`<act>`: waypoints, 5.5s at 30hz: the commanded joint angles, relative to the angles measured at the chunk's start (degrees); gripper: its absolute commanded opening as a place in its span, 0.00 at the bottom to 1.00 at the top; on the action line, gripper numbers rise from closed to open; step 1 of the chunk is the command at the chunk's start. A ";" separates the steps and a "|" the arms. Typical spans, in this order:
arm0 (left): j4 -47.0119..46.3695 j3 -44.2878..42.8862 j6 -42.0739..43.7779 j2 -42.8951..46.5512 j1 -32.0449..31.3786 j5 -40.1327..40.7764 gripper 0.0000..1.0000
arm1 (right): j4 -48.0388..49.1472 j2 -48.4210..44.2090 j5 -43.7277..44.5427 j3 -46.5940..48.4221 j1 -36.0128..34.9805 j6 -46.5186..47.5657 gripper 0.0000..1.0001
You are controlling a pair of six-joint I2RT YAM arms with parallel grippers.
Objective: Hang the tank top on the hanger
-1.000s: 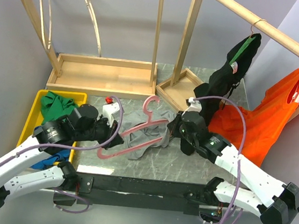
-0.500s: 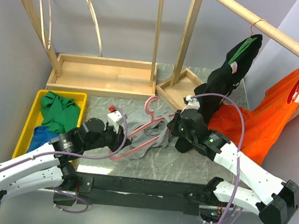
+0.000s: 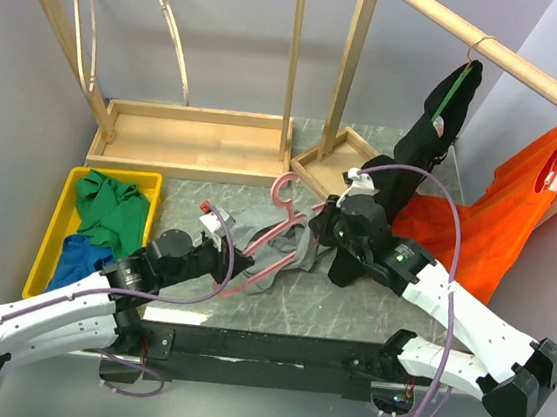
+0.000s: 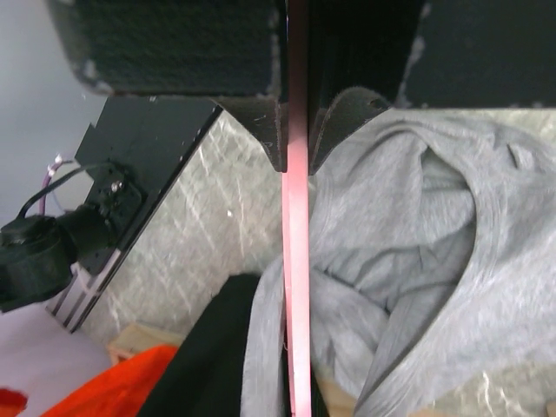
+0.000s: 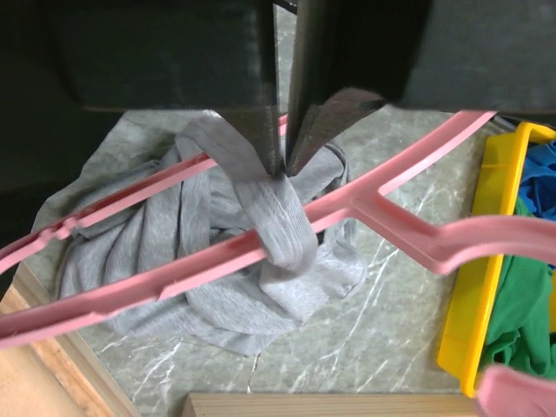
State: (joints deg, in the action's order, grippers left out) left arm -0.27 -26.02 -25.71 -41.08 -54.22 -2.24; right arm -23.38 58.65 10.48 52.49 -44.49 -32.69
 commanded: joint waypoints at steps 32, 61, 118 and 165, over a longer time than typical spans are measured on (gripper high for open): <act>-4.73 -5.53 0.58 -5.68 -0.28 -4.61 0.01 | 25.48 -2.76 -4.42 -7.49 -3.41 20.38 0.72; -3.60 -5.71 -3.45 -6.47 -0.36 0.82 0.44 | 30.67 0.68 3.50 -11.00 -3.85 21.18 0.00; -7.90 1.06 -31.24 -28.88 6.49 5.40 0.39 | 31.90 -2.93 15.09 -14.52 -6.40 18.71 0.00; 17.68 -14.14 -21.49 -7.08 16.24 11.39 0.04 | 41.92 3.40 42.78 -14.52 -10.53 20.21 0.00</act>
State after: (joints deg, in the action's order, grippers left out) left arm 17.19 -36.58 -51.13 -46.81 -39.38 11.53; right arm 14.50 64.79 50.33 38.44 -54.61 -13.19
